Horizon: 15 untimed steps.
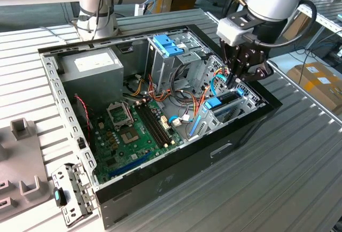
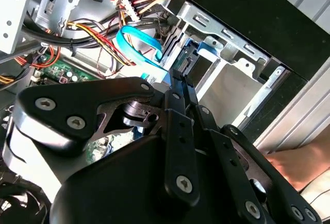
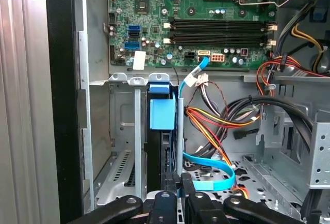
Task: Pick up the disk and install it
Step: 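Insert the first disk wire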
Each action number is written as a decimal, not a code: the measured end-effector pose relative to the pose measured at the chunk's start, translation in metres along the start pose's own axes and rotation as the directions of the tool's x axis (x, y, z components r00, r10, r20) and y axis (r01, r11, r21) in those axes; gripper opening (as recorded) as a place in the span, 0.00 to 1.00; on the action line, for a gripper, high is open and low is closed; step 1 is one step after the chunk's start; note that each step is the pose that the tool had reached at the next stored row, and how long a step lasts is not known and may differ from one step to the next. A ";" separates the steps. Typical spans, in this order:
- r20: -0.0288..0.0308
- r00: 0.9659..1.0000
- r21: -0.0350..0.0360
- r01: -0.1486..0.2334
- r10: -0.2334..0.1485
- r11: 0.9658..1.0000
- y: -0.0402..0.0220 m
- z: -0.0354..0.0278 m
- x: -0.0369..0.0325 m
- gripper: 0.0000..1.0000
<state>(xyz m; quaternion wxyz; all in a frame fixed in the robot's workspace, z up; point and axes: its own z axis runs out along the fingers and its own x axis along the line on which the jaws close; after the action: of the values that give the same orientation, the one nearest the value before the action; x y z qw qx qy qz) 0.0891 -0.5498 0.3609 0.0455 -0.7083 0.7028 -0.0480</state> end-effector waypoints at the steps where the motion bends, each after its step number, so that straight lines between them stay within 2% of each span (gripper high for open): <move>1: 0.005 1.000 0.011 0.000 0.000 1.000 0.0026 0.0003 0.0013 0.16; 5: 0.016 1.000 0.032 -0.001 0.000 0.999 0.0068 0.0008 0.0039 0.16; 6: 0.022 1.000 0.043 -0.001 0.000 0.999 0.0091 0.0010 0.0052 0.16; 7: 0.024 1.000 0.048 -0.001 0.000 0.999 0.0100 0.0010 0.0055 0.16; 9: 0.025 1.000 0.048 -0.001 0.000 0.999 0.0104 0.0009 0.0056 0.16; 12: 0.028 1.000 0.066 0.001 -0.003 0.998 0.0137 0.0007 0.0063 0.16; 13: 0.031 1.000 0.078 0.001 -0.004 0.997 0.0163 0.0007 0.0074 0.16; 14: 0.032 0.999 0.083 0.001 -0.004 0.997 0.0194 0.0005 0.0083 0.16; 15: 0.032 0.999 0.084 0.001 -0.004 0.996 0.0212 0.0003 0.0086 0.16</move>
<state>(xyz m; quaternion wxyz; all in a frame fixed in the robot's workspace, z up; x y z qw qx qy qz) 0.0682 -0.5586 0.3578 0.0867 -0.7073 0.6985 -0.0661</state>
